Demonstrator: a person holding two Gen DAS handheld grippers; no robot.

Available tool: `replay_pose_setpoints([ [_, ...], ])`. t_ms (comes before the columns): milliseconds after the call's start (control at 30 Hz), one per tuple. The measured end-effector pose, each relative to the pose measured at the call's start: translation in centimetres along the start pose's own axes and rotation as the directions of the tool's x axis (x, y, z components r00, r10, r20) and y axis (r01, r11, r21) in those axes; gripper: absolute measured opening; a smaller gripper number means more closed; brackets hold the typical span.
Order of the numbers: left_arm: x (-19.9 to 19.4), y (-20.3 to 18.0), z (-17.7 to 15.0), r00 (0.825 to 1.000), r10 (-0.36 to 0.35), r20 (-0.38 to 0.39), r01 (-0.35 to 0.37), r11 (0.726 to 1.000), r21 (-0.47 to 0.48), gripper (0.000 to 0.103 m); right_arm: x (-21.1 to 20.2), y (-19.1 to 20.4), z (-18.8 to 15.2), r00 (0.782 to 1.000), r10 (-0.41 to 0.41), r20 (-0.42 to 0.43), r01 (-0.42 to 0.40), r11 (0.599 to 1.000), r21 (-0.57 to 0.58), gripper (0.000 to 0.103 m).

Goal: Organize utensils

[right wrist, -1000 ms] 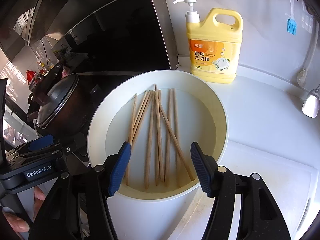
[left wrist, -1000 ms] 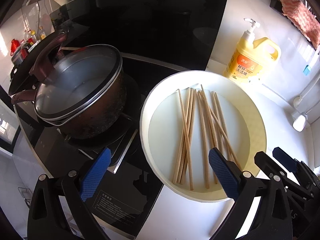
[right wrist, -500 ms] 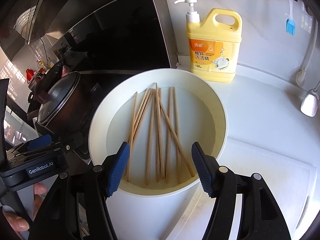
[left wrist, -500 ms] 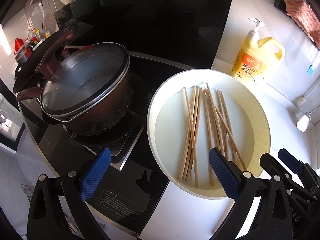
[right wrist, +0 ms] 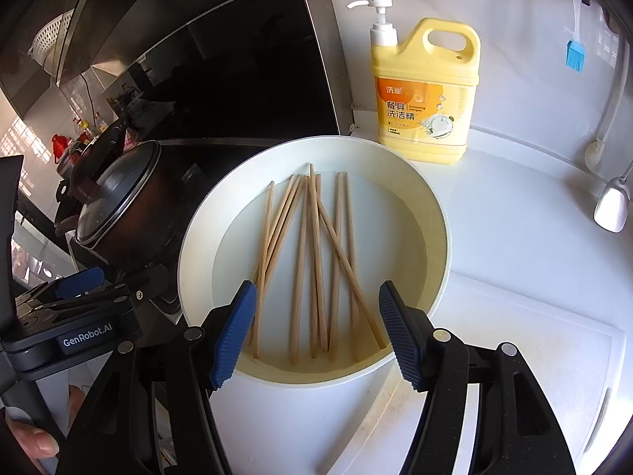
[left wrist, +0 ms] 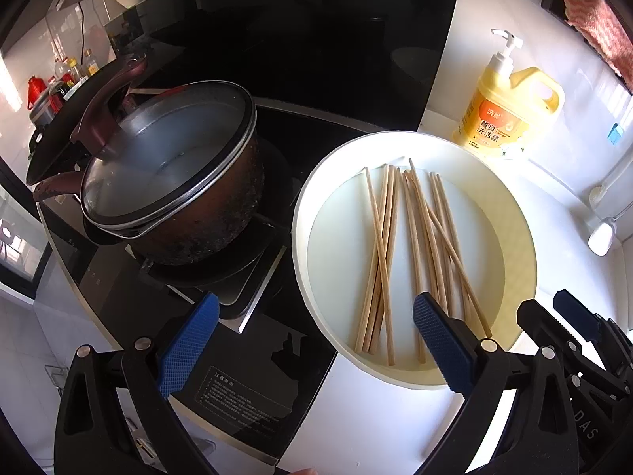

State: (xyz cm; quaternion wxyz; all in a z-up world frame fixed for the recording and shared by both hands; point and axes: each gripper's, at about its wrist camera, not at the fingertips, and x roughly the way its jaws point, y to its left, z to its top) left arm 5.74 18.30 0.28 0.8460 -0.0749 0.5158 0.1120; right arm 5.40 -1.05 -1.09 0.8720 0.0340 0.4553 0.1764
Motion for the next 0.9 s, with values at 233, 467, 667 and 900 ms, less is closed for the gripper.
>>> replay_pose_setpoints([
  [233, -0.02, 0.01, 0.09, 1.000, 0.006, 0.004, -0.006, 1.000, 0.008, 0.097, -0.02, 0.08, -0.01, 1.000, 0.002, -0.001, -0.002, 1.000, 0.000, 0.062],
  [467, -0.34, -0.27, -0.11, 1.000, 0.010, 0.024, -0.010, 0.999, 0.032, 0.097, -0.11, 0.31, -0.19, 1.000, 0.005, -0.003, -0.005, 1.000, -0.002, 0.062],
  [667, -0.37, -0.35, -0.10, 1.000, 0.015, 0.020, -0.015, 0.999, 0.034, 0.097, -0.11, 0.36, -0.34, 1.000, 0.007, -0.002, -0.007, 1.000, 0.001, 0.062],
  [900, -0.21, -0.07, -0.13, 1.000, 0.017, 0.009, -0.017, 1.000, 0.026, 0.097, -0.13, 0.20, -0.45, 1.000, 0.009, -0.004, -0.009, 1.000, 0.004, 0.062],
])
